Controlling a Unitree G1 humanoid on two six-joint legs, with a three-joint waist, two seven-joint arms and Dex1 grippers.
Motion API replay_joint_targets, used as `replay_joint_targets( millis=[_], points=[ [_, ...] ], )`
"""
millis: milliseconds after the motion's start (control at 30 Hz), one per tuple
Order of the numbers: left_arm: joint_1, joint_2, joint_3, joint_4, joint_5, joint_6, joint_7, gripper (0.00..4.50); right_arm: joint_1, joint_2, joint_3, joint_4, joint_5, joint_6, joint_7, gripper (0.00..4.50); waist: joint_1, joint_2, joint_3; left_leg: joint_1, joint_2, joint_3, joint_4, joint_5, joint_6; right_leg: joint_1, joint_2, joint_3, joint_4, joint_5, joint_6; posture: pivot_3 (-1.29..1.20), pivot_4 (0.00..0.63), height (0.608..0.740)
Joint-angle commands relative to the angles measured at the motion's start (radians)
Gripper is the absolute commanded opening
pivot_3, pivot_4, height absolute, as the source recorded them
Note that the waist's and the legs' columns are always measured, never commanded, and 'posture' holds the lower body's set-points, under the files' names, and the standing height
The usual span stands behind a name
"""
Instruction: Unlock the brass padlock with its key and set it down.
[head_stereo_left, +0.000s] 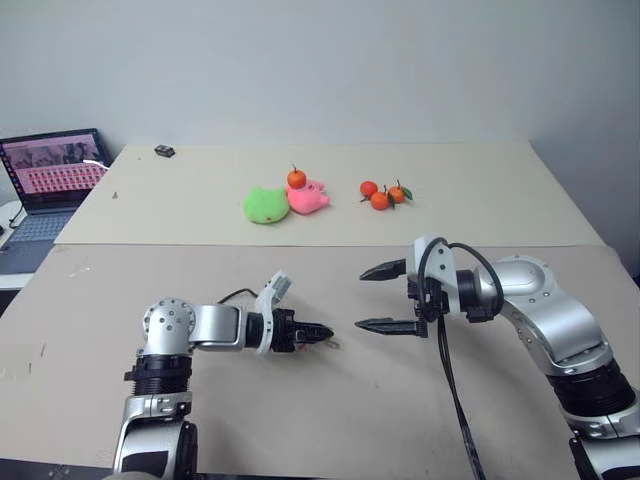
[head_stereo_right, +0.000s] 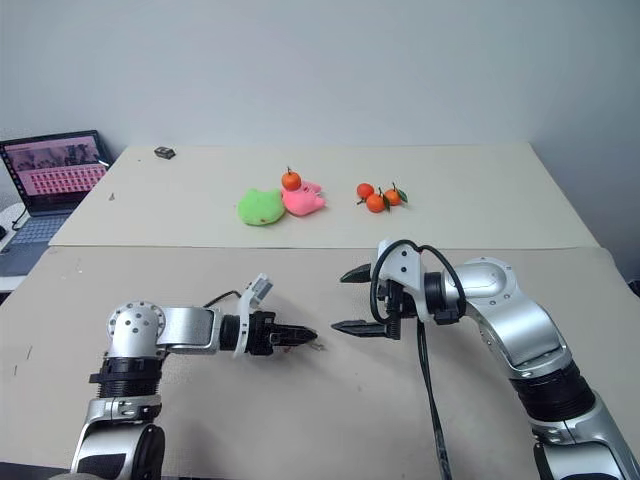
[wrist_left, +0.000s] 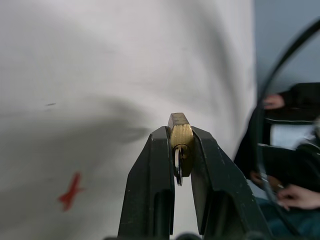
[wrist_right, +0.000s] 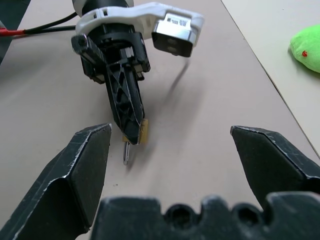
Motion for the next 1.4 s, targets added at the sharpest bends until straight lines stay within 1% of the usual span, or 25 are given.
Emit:
replay_joint_targets(
  millis=[33, 200, 433, 500, 567, 633, 667, 733, 767, 867, 900, 1000, 1067, 1133, 1167, 1200, 1233, 1267, 1300, 1367, 1400],
  points=[
    [-0.036, -0.032, 0.032, 0.007, -0.011, 0.003, 0.083, 0.05, 0.0, -0.011, -0.023, -0.046, 0.011, 0.011, -0.014, 4.46, 0.0, 0.0, 0.0, 0.0, 0.0, 0.0, 0.001, 0.0, 0.0, 0.0, 0.0, 0.0, 0.0, 0.0, 0.0, 0.0, 0.15, 0.66],
    [-0.067, -0.087, 0.076, 0.036, 0.011, 0.003, 0.149, 0.05, -0.009, -0.015, -0.019, -0.056, 0.011, 0.023, -0.023, 4.46, 0.0, -0.001, 0.001, 0.0, -0.001, 0.0, 0.001, 0.001, -0.002, 0.0, -0.001, 0.0, 0.0, 0.001, 0.002, 0.0, 0.15, 0.66],
    [-0.055, -0.091, 0.093, 0.04, -0.004, 0.003, 0.182, 0.05, -0.023, -0.016, -0.015, -0.057, 0.008, 0.03, -0.026, 4.46, -0.001, -0.003, 0.002, 0.0, 0.0, 0.0, -0.001, 0.006, -0.011, 0.0, 0.0, 0.0, -0.001, 0.001, 0.002, 0.0, 0.15, 0.66],
    [-0.049, -0.087, 0.095, 0.041, -0.011, 0.003, 0.188, 0.05, -0.026, -0.017, -0.013, -0.053, 0.006, 0.028, -0.025, 4.46, -0.001, -0.003, 0.002, 0.0, 0.0, 0.0, -0.001, 0.006, -0.011, 0.0, 0.0, 0.0, -0.001, 0.001, 0.002, 0.0, 0.15, 0.66],
    [-0.047, -0.084, 0.102, 0.045, -0.018, 0.003, 0.195, 1.05, -0.03, -0.017, -0.011, -0.047, 0.003, 0.024, -0.023, 4.5, -0.001, -0.004, 0.002, 0.0, -0.001, 0.0, -0.001, 0.006, -0.011, 0.0, -0.001, 0.0, -0.001, 0.001, 0.002, 0.0, 0.15, 0.66],
    [-0.049, -0.076, 0.107, 0.049, -0.025, 0.003, 0.199, 1.47, -0.033, -0.016, -0.009, -0.041, 0.002, 0.021, -0.02, 4.5, -0.001, -0.004, 0.002, 0.0, -0.001, 0.0, -0.001, 0.006, -0.011, 0.0, -0.001, 0.0, -0.001, 0.001, 0.002, 0.0, 0.15, 0.66],
    [-0.049, -0.073, 0.109, 0.049, -0.028, 0.003, 0.201, 1.96, -0.034, -0.016, -0.009, -0.04, 0.002, 0.02, -0.019, 4.5, -0.001, -0.004, 0.002, 0.0, -0.001, 0.0, -0.001, 0.006, -0.011, 0.0, 0.0, 0.0, -0.001, 0.001, 0.002, 0.0, 0.15, 0.66],
    [-0.049, -0.059, 0.115, 0.05, -0.037, 0.003, 0.205, 2.59, -0.034, -0.016, -0.007, -0.035, -0.001, 0.015, -0.017, 4.5, -0.001, -0.004, 0.002, 0.0, 0.0, 0.0, -0.001, 0.006, -0.011, 0.0, 0.0, 0.0, -0.001, 0.001, 0.002, 0.0, 0.15, 0.66],
    [-0.041, -0.023, 0.125, 0.047, -0.042, 0.003, 0.208, 3.07, -0.035, -0.014, -0.004, -0.029, -0.003, 0.01, -0.016, 4.5, -0.001, -0.004, 0.002, 0.0, 0.0, 0.0, -0.001, 0.006, -0.011, 0.0, 0.0, 0.0, -0.001, 0.001, 0.002, 0.0, 0.15, 0.66],
    [-0.016, 0.102, 0.152, 0.035, -0.07, 0.003, 0.204, 4.11, -0.041, -0.008, 0.006, -0.013, -0.009, -0.003, -0.008, 4.5, -0.01, -0.004, 0.002, 0.001, 0.001, 0.0, -0.002, 0.006, -0.011, 0.0, 0.001, 0.0, 0.0, 0.001, 0.002, 0.0, 0.15, 0.66],
    [-0.014, 0.129, 0.156, 0.034, -0.078, 0.003, 0.201, 4.42, -0.043, -0.007, 0.009, -0.009, -0.01, -0.007, -0.006, 4.5, -0.016, -0.004, 0.002, 0.002, 0.001, 0.0, -0.002, 0.006, -0.011, 0.0, 0.002, 0.0, 0.0, 0.001, 0.002, 0.0, 0.15, 0.66],
    [-0.013, 0.228, 0.173, 0.039, -0.091, 0.003, 0.182, 4.42, -0.053, -0.001, 0.018, 0.011, -0.018, -0.023, 0.007, 4.5, -0.019, -0.004, 0.002, 0.005, 0.003, 0.0, -0.005, 0.006, -0.011, 0.0, 0.002, 0.0, 0.001, 0.001, 0.002, 0.0, 0.15, 0.66],
    [-0.012, 0.306, 0.173, 0.02, -0.071, 0.003, 0.133, 4.42, -0.063, 0.004, 0.024, 0.029, -0.023, -0.035, 0.017, 4.5, -0.018, -0.003, 0.002, 0.006, 0.003, 0.0, -0.005, 0.006, -0.011, 0.0, 0.002, 0.0, 0.001, 0.001, 0.002, 0.0, 0.15, 0.66],
    [-0.016, 0.385, 0.159, -0.027, -0.027, -0.016, 0.029, 4.42, -0.072, 0.009, 0.029, 0.048, -0.026, -0.046, 0.027, 4.5, -0.019, -0.004, 0.002, 0.008, 0.002, 0.0, -0.005, 0.006, -0.011, 0.0, 0.002, 0.0, 0.001, 0.001, 0.002, 0.0, 0.15, 0.66],
    [-0.009, 0.444, 0.132, -0.078, 0.016, -0.067, -0.075, 4.42, -0.075, 0.011, 0.031, 0.058, -0.027, -0.051, 0.031, 4.5, -0.018, -0.004, 0.002, 0.009, 0.002, 0.0, -0.005, 0.006, -0.011, 0.0, 0.002, 0.0, 0.0, 0.001, 0.002, 0.0, 0.15, 0.66],
    [0.007, 0.513, 0.082, -0.139, 0.09, -0.156, -0.196, 4.42, -0.077, 0.013, 0.031, 0.068, -0.024, -0.055, 0.035, 4.5, -0.015, -0.004, 0.003, 0.009, 0.002, 0.0, -0.005, 0.006, -0.012, 0.0, 0.001, 0.0, 0.0, 0.001, 0.002, 0.0, 0.15, 0.66],
    [0.046, 0.608, 0.004, -0.215, 0.22, -0.319, -0.361, 4.42, -0.077, 0.017, 0.025, 0.077, -0.013, -0.05, 0.037, 4.5, -0.013, -0.004, 0.003, 0.009, 0.001, 0.001, -0.005, 0.006, -0.014, -0.001, 0.001, 0.0, -0.001, 0.001, 0.002, 0.0, 0.15, 0.66],
    [0.082, 0.681, -0.054, -0.269, 0.331, -0.467, -0.5, 4.42, -0.075, 0.021, 0.017, 0.086, 0.0, -0.041, 0.04, 4.5, -0.011, -0.004, 0.003, 0.008, 0.002, 0.001, -0.005, 0.006, -0.02, -0.002, 0.001, 0.0, -0.001, 0.001, 0.002, 0.0, 0.15, 0.66],
    [0.114, 0.722, -0.068, -0.3, 0.401, -0.582, -0.603, 4.42, -0.07, 0.025, 0.003, 0.093, 0.017, -0.028, 0.041, 4.5, -0.011, -0.003, 0.003, 0.008, 0.002, 0.001, -0.006, 0.006, -0.027, -0.002, 0.001, 0.0, -0.001, 0.001, 0.001, 0.0, 0.15, 0.66],
    [0.154, 0.753, -0.053, -0.307, 0.478, -0.743, -0.727, 4.42, -0.058, 0.029, -0.023, 0.108, 0.043, -0.012, 0.038, 4.5, -0.002, 0.001, 0.001, 0.01, 0.002, 0.002, -0.012, 0.009, -0.05, -0.002, 0.0, 0.001, -0.002, 0.001, -0.004, 0.0, 0.15, 0.66],
    [0.167, 0.756, -0.046, -0.301, 0.505, -0.795, -0.766, 4.42, -0.053, 0.029, -0.031, 0.114, 0.049, -0.009, 0.037, 4.5, 0.005, 0.001, 0.0, 0.011, 0.001, 0.004, -0.014, 0.009, -0.051, -0.002, -0.002, 0.001, -0.003, 0.001, -0.004, 0.0, 0.15, 0.66]
  ],
)
